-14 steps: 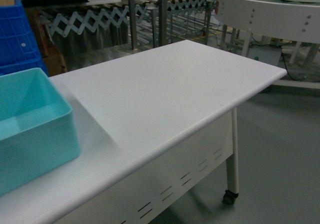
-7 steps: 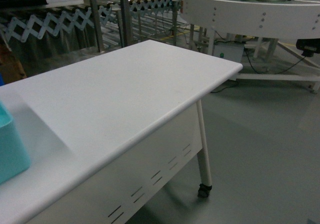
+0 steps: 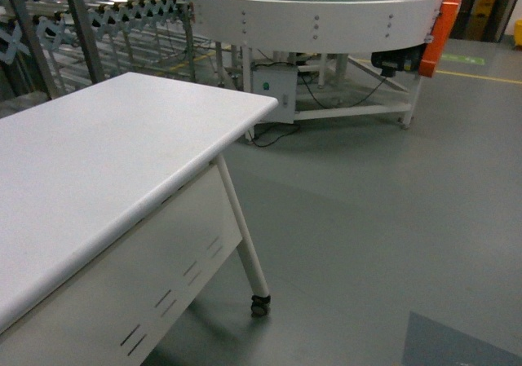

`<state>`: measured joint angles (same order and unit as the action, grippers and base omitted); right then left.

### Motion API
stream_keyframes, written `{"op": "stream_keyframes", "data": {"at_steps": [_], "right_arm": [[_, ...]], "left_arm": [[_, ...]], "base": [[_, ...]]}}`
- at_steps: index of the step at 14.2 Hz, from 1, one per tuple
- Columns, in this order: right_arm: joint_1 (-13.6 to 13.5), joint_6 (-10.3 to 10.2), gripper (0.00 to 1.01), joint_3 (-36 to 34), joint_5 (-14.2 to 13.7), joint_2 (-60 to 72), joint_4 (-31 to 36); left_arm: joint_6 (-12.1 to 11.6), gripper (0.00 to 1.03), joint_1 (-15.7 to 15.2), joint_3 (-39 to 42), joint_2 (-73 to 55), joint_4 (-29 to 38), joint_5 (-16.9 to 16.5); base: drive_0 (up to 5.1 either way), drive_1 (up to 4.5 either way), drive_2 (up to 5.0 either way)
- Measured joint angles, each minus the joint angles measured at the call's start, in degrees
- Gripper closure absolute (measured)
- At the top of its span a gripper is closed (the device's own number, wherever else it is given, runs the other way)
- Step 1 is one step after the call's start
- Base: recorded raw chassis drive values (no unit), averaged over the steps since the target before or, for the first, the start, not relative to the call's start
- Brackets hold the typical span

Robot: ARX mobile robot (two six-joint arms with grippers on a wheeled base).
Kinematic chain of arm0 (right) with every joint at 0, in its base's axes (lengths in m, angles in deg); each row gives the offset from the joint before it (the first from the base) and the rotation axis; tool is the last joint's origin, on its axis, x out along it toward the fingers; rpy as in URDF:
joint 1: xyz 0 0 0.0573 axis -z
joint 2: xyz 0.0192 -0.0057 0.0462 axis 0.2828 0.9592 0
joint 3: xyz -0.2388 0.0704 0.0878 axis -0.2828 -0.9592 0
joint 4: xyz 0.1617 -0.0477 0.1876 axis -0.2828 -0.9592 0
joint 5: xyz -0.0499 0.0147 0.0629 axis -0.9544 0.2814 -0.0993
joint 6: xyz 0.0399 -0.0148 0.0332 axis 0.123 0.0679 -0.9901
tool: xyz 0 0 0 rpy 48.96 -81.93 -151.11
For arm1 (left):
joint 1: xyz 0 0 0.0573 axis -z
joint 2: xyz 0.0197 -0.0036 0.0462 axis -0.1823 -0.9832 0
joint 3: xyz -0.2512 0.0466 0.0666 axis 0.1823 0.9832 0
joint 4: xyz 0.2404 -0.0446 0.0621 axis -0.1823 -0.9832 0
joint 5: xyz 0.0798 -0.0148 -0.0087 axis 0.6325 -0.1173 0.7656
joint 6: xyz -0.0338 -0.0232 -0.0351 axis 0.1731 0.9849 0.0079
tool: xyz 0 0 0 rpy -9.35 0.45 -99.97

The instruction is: Pick red block from blue box to shelf

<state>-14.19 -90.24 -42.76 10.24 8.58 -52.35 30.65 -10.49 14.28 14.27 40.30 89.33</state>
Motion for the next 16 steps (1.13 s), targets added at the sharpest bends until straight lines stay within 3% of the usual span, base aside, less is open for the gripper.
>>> {"op": "stream_keyframes", "data": {"at_steps": [16], "right_arm": [[0.0,0.0,0.73,0.0,0.0,0.0,0.0]], "left_arm": [[0.0,0.05,0.0,0.0,0.0,0.02,0.0]], "base": [[-1.6,-1.58,-1.6]]}}
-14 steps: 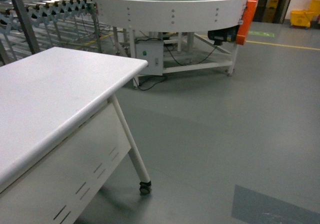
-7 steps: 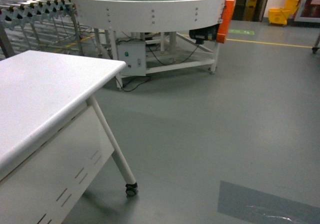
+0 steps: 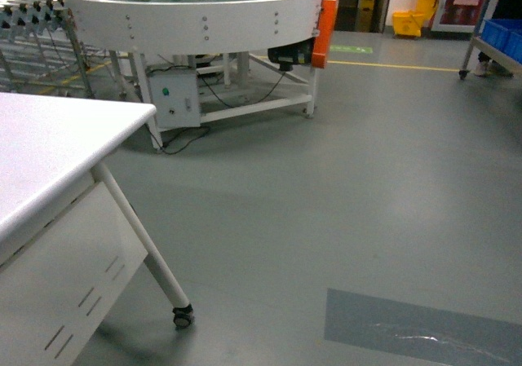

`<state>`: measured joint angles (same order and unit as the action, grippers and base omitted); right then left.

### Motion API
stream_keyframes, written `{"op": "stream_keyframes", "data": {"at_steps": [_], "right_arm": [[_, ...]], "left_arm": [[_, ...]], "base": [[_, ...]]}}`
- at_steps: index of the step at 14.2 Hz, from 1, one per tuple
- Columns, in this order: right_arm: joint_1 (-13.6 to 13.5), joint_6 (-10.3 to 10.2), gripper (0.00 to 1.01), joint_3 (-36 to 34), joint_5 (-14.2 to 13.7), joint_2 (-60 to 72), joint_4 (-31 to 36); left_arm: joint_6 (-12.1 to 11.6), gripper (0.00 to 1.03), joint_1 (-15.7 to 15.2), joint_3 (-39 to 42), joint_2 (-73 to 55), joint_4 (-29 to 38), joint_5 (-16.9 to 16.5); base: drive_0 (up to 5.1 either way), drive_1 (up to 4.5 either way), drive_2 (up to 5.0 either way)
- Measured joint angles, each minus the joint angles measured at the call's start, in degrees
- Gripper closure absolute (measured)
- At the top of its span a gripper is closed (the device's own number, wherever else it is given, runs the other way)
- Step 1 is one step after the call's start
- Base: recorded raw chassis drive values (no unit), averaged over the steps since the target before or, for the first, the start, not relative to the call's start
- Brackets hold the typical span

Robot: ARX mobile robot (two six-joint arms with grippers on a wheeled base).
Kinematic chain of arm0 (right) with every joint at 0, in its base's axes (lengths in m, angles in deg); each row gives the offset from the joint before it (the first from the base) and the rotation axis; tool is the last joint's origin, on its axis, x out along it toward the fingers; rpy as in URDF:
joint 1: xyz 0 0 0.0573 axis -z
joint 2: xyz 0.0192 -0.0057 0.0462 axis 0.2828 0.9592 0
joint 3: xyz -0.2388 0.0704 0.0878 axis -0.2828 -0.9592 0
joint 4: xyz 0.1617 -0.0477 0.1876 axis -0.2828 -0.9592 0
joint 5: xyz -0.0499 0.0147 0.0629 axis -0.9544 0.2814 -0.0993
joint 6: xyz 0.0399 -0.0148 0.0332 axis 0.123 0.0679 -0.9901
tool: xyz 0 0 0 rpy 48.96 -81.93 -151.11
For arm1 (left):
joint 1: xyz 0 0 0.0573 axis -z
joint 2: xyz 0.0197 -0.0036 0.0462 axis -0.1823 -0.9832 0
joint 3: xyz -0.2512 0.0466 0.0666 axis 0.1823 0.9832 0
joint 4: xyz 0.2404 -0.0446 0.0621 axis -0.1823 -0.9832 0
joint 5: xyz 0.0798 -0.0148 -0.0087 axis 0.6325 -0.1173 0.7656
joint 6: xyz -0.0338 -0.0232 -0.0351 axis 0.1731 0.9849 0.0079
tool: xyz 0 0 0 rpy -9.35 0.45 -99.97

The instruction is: Pick red block from blue box to shelf

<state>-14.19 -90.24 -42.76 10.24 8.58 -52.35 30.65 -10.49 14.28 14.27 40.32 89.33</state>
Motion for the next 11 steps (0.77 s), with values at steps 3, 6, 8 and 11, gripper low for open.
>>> {"op": "stream_keyframes", "data": {"at_steps": [3,6,8,11], "right_arm": [[0.0,0.0,0.73,0.0,0.0,0.0,-0.02],[-0.09,0.0,0.73,0.0,0.0,0.02,-0.04],[-0.04,0.0,0.73,0.0,0.0,-0.04,0.04],[0.0,-0.02,0.73,0.0,-0.22,-0.07,0.02]], "left_arm": [[0.0,0.05,0.0,0.0,0.0,0.02,0.0],[0.0,0.05,0.04,0.0,0.0,-0.02,0.04],[0.0,0.05,0.0,0.0,0.0,-0.02,0.02],[-0.02,0.05,0.02,0.0,0.0,0.02,-0.15]], "base": [[-1.7,-0.34,-3.0],[0.3,-0.14,-5.5],[1.3,-0.04,-6.8],[1.0,1.37,-5.7]]}}
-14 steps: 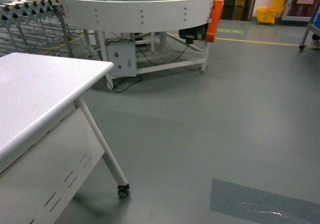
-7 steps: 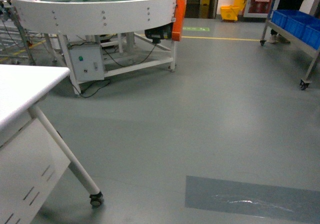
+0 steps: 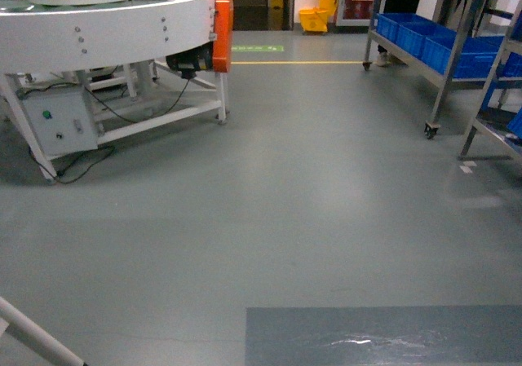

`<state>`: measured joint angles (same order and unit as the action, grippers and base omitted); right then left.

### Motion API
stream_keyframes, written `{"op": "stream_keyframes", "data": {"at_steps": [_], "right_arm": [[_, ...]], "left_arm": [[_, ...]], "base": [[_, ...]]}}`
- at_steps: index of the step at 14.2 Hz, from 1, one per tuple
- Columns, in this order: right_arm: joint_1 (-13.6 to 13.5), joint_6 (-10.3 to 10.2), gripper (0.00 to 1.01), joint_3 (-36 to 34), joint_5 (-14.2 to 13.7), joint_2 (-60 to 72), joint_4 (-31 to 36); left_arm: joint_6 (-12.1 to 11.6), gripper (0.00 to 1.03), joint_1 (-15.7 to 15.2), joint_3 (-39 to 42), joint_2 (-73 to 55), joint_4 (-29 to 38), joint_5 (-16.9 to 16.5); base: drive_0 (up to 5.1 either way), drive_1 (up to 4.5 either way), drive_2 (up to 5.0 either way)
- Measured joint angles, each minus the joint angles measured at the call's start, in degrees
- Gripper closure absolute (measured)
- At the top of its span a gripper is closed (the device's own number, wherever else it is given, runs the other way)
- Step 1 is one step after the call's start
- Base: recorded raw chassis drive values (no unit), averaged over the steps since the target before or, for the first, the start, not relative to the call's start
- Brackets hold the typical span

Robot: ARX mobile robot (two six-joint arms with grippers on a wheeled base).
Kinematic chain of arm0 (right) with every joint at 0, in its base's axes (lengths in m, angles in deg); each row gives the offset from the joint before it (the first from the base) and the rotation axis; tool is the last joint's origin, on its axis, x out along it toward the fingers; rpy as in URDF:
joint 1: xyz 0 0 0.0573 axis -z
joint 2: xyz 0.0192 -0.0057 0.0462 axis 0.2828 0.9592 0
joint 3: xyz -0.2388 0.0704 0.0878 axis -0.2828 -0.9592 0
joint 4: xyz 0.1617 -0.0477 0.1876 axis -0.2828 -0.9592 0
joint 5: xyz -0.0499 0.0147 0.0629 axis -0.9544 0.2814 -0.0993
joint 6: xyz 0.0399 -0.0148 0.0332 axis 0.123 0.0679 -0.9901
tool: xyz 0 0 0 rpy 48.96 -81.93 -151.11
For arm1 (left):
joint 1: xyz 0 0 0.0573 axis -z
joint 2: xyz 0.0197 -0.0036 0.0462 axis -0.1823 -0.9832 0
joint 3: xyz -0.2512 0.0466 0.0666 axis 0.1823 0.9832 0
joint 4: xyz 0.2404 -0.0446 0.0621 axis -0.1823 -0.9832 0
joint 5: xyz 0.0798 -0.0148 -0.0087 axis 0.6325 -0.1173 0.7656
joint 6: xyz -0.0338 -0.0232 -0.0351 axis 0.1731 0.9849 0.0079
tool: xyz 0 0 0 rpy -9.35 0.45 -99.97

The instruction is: Pick red block from blue box to shelf

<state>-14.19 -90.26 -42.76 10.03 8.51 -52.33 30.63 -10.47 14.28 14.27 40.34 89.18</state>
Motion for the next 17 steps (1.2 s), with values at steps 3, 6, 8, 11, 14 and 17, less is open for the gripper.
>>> {"op": "stream_keyframes", "data": {"at_steps": [3,6,8,11,14,17], "right_arm": [[0.0,0.02,0.73,0.0,0.04,0.07,-0.09],[-0.02,0.02,0.73,0.0,0.04,0.09,-0.04],[-0.02,0.02,0.73,0.0,0.07,-0.09,0.28],[-0.04,0.02,0.73,0.0,0.07,0.09,-0.07],[0.0,0.02,0.73,0.0,0.07,0.09,0.02],[-0.02,0.02,0.73,0.0,0.07,0.04,0.07]], "left_arm": [[0.02,0.05,0.02,0.0,0.0,-0.02,0.13],[0.02,0.05,0.02,0.0,0.0,0.04,0.13],[0.02,0.05,0.02,0.0,0.0,-0.13,0.17],[0.02,0.05,0.02,0.0,0.0,-0.09,0.17],[0.02,0.05,0.02,0.0,0.0,0.11,0.22],[0.02,0.05,0.02,0.0,0.0,-0.15,0.17]], "base": [[0.4,3.81,-3.0],[-0.1,3.08,-3.2],[-0.1,4.23,-4.4],[-0.1,4.23,-4.4],[-0.1,4.17,-4.4],[0.0,4.22,-4.3]]}}
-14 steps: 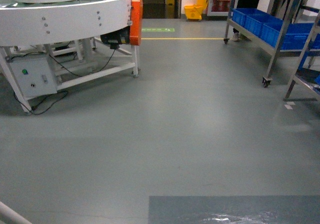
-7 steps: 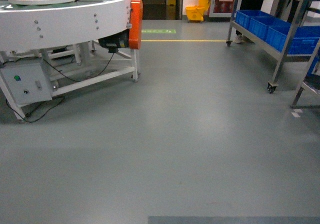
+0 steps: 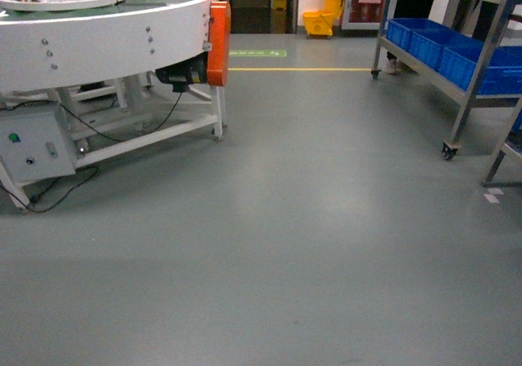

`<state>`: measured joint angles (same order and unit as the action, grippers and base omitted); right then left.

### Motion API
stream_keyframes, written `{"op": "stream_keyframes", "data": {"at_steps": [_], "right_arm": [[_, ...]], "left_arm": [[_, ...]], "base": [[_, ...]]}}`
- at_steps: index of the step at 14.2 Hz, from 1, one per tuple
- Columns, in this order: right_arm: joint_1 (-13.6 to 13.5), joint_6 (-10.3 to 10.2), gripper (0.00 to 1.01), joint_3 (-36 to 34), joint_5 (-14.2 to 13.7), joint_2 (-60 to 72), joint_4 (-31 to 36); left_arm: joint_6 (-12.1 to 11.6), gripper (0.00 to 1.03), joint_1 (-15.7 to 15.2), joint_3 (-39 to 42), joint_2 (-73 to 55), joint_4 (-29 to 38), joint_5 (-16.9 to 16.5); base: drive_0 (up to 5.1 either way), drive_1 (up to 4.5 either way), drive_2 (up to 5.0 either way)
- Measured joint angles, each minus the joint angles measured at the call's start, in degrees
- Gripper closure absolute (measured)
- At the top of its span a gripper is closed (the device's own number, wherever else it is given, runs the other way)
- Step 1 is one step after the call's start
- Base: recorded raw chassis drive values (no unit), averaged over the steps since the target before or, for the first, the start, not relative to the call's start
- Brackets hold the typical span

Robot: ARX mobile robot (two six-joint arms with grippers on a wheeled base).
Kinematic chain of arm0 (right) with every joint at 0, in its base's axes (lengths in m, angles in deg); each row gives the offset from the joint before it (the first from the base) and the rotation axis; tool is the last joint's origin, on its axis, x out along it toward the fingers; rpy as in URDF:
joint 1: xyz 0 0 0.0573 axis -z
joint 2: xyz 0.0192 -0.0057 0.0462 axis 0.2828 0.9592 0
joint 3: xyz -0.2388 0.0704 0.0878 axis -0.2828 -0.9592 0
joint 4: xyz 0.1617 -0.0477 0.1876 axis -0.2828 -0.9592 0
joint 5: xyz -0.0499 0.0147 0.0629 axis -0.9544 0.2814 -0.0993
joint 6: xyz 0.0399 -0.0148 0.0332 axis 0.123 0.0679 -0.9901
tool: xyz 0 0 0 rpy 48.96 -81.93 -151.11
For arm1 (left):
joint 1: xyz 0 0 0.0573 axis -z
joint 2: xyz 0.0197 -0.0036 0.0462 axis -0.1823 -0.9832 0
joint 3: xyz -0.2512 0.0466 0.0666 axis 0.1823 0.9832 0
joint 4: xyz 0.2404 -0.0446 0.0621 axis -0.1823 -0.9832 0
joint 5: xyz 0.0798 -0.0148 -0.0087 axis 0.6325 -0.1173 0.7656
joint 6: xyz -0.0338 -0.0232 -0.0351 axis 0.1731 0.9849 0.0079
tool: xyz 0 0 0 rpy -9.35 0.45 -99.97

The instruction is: Pick red block from blue box to shelf

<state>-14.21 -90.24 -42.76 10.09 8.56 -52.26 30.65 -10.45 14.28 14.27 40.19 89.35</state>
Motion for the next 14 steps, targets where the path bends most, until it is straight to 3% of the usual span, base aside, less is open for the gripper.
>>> {"op": "stream_keyframes", "data": {"at_steps": [14], "right_arm": [[0.0,-0.02,0.73,0.0,0.0,0.02,-0.09]], "left_arm": [[0.0,0.05,0.0,0.0,0.0,0.35,0.0]], "base": [[0.0,4.29,-4.2]]}}
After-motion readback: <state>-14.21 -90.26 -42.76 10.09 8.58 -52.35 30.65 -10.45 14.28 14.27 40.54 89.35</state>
